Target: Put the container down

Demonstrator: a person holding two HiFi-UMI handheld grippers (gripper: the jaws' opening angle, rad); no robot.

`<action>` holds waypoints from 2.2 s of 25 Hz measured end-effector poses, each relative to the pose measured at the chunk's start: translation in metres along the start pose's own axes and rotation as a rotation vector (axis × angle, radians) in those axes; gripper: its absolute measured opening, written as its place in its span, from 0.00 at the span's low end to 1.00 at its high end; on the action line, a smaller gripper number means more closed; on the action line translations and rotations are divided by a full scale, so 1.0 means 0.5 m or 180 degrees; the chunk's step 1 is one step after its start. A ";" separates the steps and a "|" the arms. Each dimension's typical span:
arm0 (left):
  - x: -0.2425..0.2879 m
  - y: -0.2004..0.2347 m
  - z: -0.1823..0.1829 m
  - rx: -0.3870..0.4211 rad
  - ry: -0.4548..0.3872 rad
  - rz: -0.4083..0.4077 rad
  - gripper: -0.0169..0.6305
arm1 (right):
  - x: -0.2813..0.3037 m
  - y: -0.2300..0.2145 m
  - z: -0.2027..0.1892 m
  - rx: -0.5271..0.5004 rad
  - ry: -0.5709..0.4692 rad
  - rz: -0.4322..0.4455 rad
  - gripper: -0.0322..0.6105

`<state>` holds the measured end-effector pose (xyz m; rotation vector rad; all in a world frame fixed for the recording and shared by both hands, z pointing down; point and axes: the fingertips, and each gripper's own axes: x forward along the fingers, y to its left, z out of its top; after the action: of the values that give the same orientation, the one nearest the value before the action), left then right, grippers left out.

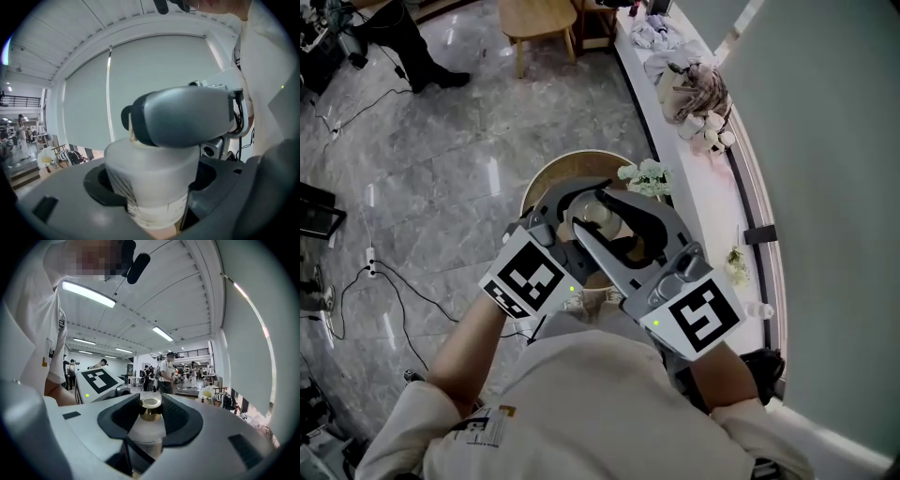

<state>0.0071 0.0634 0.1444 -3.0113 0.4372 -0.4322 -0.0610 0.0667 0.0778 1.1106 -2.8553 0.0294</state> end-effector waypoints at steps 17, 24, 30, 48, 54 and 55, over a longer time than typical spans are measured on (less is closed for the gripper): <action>0.202 0.241 -0.115 0.0141 0.0041 0.0235 0.56 | 0.131 -0.265 -0.131 -0.0054 -0.0055 0.0201 0.27; 0.252 0.349 -0.232 0.0203 0.0070 0.0401 0.56 | 0.226 -0.335 -0.249 -0.0087 0.0020 0.0320 0.27; 0.292 0.413 -0.344 0.0302 -0.0010 0.0351 0.57 | 0.296 -0.378 -0.366 -0.0179 0.0127 0.0308 0.27; 0.457 0.449 -0.791 -0.0095 -0.0056 0.0187 0.57 | 0.407 -0.467 -0.813 0.0090 0.0277 0.0170 0.27; 0.495 0.420 -0.927 -0.0222 -0.0071 0.0130 0.57 | 0.414 -0.461 -0.954 0.0157 0.0361 0.0160 0.27; 0.500 0.416 -0.946 -0.0249 -0.0064 0.0123 0.57 | 0.415 -0.460 -0.976 0.0172 0.0387 0.0171 0.27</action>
<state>0.0463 -0.2206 0.6417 -3.0733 0.5218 -0.3909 -0.0260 -0.2203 0.5781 1.0043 -2.7906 0.1723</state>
